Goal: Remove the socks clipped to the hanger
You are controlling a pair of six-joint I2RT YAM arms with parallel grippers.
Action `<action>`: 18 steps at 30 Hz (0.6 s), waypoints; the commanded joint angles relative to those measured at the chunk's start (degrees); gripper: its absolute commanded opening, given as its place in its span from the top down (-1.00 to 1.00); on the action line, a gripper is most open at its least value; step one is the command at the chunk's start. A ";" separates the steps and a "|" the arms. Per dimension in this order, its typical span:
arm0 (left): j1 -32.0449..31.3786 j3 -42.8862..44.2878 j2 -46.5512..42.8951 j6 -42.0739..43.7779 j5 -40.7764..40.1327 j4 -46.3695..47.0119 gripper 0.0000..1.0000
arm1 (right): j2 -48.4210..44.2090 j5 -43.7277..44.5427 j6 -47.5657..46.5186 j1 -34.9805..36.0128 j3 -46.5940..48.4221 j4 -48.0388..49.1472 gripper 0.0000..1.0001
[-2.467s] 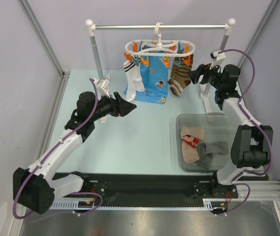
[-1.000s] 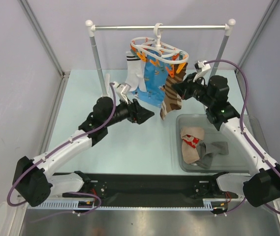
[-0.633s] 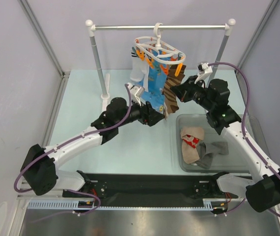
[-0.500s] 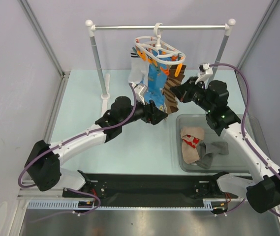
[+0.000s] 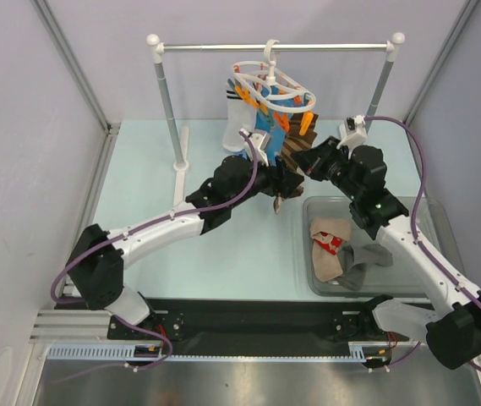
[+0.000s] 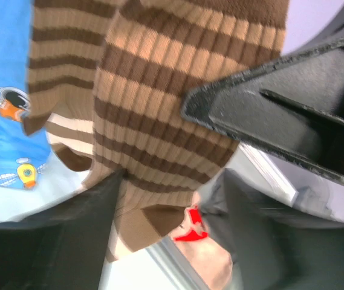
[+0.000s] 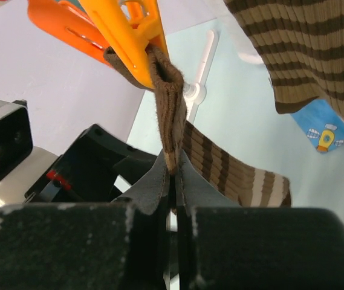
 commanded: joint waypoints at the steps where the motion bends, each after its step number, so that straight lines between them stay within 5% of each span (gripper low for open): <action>1: -0.55 3.26 1.27 1.73 -4.16 1.23 -0.27 | -1.29 1.94 2.68 0.27 -0.21 2.84 1.00; 5: -0.73 2.83 1.45 1.47 -3.36 2.20 0.56 | -2.08 2.03 2.86 0.27 -0.65 3.27 1.00; 8: -0.82 1.78 0.57 1.56 -3.54 2.90 0.97 | -2.61 2.03 3.82 0.27 -0.56 3.98 1.00; 15: -0.91 -0.51 -1.63 1.64 -4.16 3.87 1.00 | -2.70 1.77 5.06 0.18 -0.39 5.03 1.00; 18: -0.91 -0.69 -2.59 1.29 -2.58 3.78 1.00 | -2.17 1.41 3.31 0.18 0.58 3.98 0.72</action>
